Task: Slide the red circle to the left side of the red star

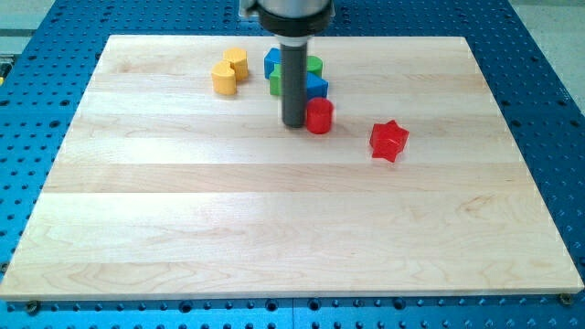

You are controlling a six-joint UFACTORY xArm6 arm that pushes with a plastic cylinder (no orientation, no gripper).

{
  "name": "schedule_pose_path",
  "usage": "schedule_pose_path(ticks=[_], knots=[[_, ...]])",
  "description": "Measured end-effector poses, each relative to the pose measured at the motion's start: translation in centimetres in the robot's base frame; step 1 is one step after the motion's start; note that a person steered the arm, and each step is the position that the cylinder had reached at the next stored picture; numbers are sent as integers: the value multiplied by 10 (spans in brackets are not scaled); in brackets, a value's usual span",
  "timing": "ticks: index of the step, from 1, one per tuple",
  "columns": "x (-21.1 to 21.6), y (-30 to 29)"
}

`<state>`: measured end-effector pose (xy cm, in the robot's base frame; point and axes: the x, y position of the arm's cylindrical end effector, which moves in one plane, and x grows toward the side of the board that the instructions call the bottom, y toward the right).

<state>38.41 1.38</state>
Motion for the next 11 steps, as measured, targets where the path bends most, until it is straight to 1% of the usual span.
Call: schedule_pose_path(ticks=[1, 2, 3, 4, 5, 6, 7, 9, 10, 11], knots=[[-38, 0], [-32, 76], [-12, 45], [-20, -1], [13, 5], [11, 5], [-19, 17], [28, 28], [6, -22], [39, -140]])
